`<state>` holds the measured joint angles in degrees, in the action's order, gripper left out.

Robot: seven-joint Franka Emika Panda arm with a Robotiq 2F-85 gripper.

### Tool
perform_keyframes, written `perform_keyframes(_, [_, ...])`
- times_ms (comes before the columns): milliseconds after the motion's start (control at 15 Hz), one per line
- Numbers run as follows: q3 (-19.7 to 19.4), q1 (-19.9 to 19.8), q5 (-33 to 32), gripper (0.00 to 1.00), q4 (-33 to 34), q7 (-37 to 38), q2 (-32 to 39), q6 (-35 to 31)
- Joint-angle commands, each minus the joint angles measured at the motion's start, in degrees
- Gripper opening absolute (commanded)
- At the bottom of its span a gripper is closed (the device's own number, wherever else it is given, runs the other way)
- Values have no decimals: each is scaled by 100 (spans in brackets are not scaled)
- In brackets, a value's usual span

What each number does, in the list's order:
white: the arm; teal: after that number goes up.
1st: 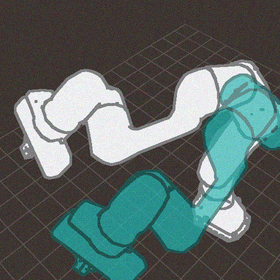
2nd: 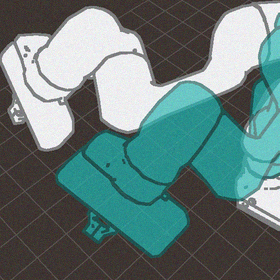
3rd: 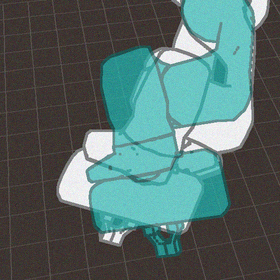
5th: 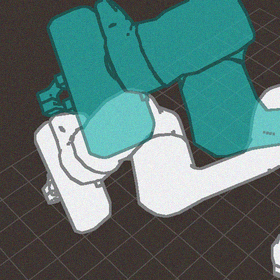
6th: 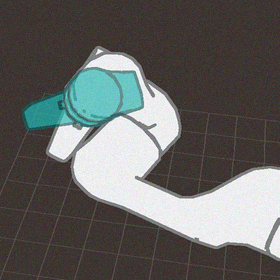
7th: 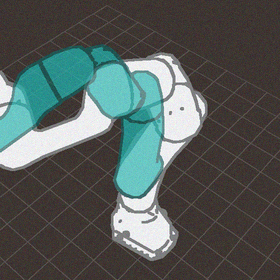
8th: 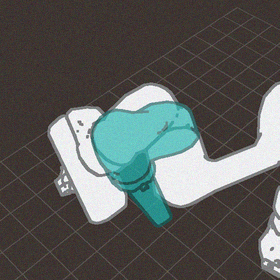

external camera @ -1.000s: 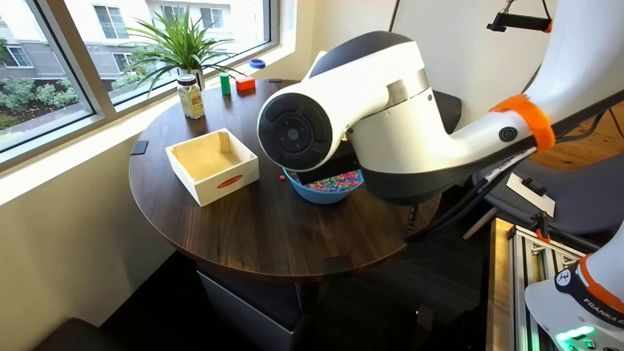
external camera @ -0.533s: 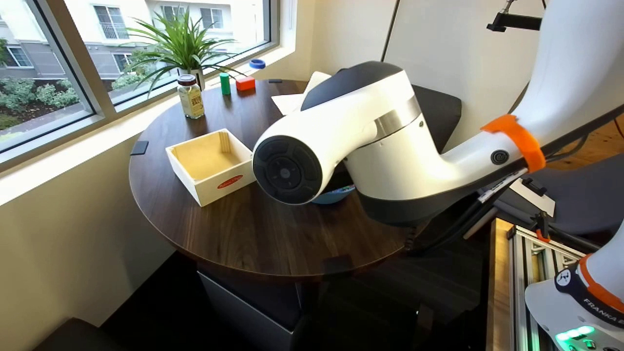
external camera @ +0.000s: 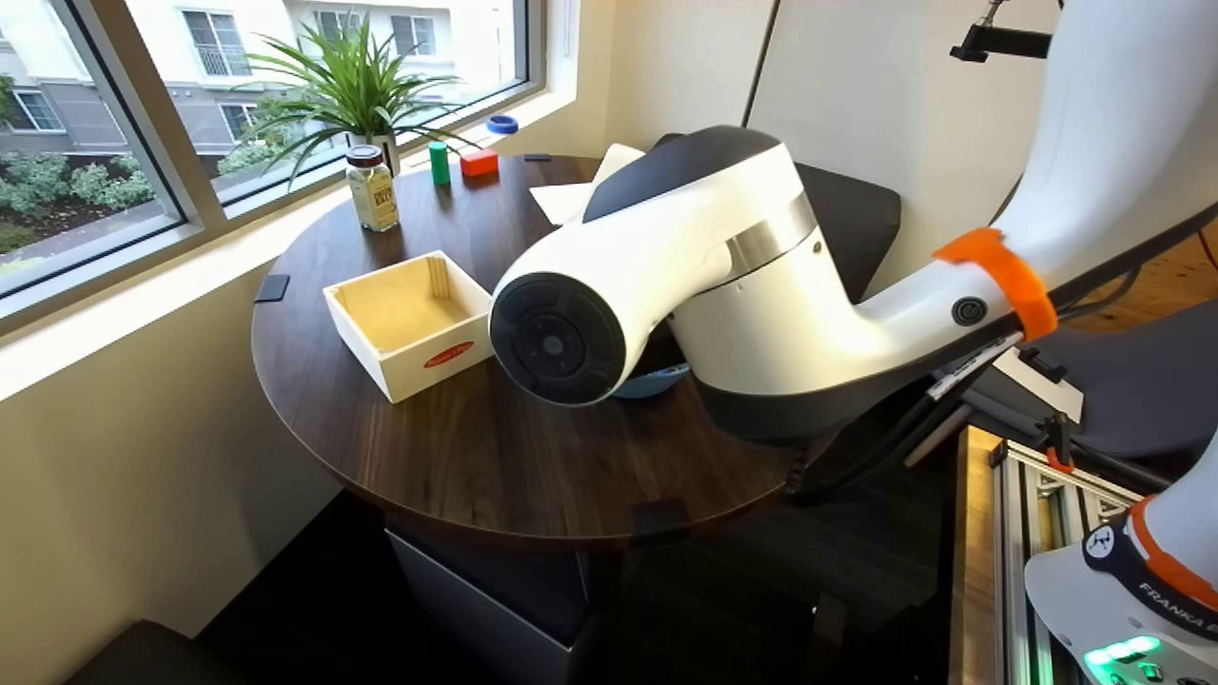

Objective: Use the coffee cup to transfer cereal from the blue bowl to the yellow bowl.

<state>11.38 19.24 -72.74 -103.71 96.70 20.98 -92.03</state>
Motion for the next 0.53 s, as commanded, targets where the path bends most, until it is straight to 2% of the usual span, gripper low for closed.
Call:
perform_keyframes(0, [98,1,26,36,128,224,150,-91])
perform_keyframes(467, [197,-18,148,36,254,281,276,-229])
